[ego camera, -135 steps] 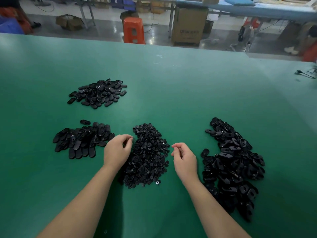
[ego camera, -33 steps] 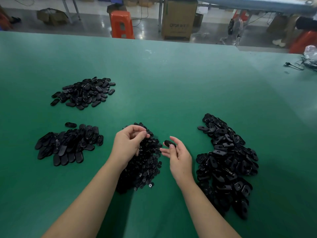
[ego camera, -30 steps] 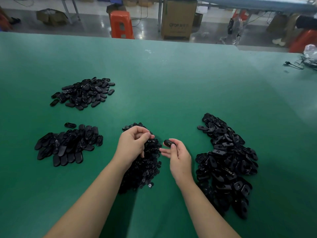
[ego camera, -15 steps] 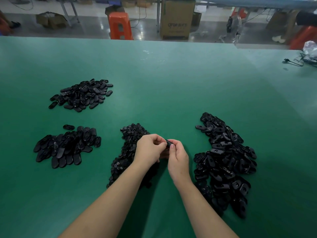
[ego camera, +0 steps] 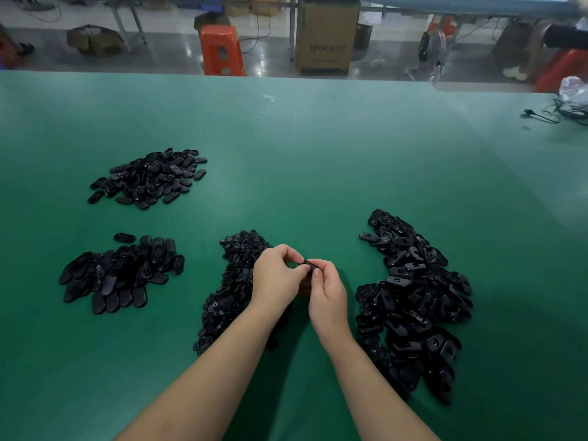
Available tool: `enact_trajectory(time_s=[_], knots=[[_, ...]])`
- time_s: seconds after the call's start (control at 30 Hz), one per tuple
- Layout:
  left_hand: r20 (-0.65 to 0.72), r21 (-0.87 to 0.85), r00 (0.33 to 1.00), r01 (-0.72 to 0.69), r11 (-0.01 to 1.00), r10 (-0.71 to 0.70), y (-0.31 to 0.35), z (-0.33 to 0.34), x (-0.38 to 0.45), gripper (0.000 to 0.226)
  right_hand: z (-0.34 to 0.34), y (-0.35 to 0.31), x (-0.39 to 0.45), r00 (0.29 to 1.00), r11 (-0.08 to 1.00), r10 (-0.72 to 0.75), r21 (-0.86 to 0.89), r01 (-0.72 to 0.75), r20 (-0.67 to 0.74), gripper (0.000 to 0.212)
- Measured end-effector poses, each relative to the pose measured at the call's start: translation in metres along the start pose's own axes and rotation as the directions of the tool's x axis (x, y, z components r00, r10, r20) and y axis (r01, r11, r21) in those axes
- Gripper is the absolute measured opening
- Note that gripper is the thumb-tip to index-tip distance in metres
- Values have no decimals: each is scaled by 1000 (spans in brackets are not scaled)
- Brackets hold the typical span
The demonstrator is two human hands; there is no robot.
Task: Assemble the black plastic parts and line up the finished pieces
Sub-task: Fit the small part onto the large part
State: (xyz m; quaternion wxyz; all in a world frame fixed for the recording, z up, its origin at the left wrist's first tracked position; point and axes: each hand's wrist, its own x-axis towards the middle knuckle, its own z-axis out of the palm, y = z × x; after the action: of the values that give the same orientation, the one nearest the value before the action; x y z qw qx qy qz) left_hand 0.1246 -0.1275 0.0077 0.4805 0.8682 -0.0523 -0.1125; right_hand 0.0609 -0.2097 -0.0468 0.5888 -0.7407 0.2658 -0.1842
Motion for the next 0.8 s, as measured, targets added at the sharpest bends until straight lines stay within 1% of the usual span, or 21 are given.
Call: enact_trajectory(time_s=[0.07, 0.13, 0.23, 0.47, 0.63, 0.8], knots=[[29, 3, 999, -18, 1000, 18, 0, -3, 1, 16, 0, -1, 0, 1000, 1000, -2, -3, 2, -20, 24], [77, 22, 997, -32, 999, 31, 0, -6, 2, 13, 1, 0, 0, 1000, 1000, 0, 3, 0, -24, 25], [104, 30, 994, -25, 999, 22, 0, -10, 4, 12, 2, 0, 0, 1000, 1000, 4, 23, -4, -13, 23], [116, 36, 993, -22, 999, 17, -2, -9, 2, 1, 1, -1, -1, 1000, 1000, -9, 11, 9, 4, 25], [111, 51, 994, -13, 999, 7, -2, -7, -1, 14, 0, -1, -1, 1000, 1000, -1, 22, 1, 19, 26], [106, 130, 994, -53, 990, 39, 1, -3, -4, 6, 1, 1, 1, 999, 997, 41, 67, -44, 32, 22]])
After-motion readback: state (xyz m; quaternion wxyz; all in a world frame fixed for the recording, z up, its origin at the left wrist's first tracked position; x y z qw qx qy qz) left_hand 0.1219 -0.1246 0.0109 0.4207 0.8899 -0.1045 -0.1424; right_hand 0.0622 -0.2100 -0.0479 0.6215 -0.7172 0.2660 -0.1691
